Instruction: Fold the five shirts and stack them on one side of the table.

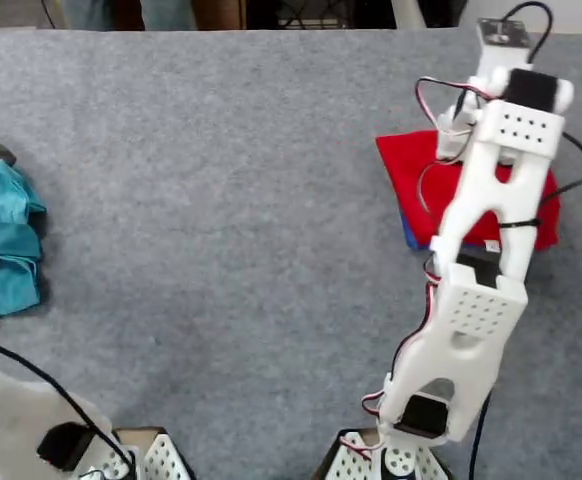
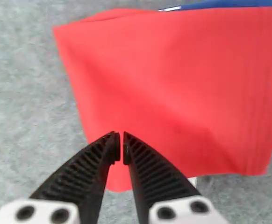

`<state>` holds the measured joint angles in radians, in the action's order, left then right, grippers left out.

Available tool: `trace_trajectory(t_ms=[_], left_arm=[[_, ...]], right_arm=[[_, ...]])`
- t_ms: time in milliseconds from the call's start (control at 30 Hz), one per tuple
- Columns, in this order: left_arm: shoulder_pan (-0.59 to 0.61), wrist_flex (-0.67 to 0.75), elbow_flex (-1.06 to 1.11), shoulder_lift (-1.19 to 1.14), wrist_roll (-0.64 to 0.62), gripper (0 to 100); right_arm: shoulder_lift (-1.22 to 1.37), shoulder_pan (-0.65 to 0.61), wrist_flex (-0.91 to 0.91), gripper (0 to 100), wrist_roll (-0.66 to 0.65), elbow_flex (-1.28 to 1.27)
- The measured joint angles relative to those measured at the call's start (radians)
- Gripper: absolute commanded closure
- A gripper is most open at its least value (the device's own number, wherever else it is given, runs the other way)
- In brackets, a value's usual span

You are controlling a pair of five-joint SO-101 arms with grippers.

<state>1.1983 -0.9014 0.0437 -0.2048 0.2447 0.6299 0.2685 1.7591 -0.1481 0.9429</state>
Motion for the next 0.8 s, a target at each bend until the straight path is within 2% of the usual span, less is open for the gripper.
trace_trajectory(t_ms=[167,233,367,633,800], left_arm=[[0.012,-0.04,-0.176,-0.236,-0.002,98],[0.012,-0.123,-0.27,-0.252,-0.002,95],[-0.014,-0.315,-0.451,-0.256,0.002,97],[-0.161,-0.789,-0.945,-0.256,-0.021,97],[-0.244,-0.852,-1.212,-0.224,-0.138,97]], right_arm=[[0.0,-0.041,0.0,98.1,0.0,-0.018],[0.0,-0.046,0.0,98.1,0.0,-0.018],[0.0,-0.048,0.0,98.1,0.0,-0.018],[0.0,-0.048,0.0,98.1,0.031,-0.018],[0.0,-0.048,0.0,98.1,0.037,-0.018]])
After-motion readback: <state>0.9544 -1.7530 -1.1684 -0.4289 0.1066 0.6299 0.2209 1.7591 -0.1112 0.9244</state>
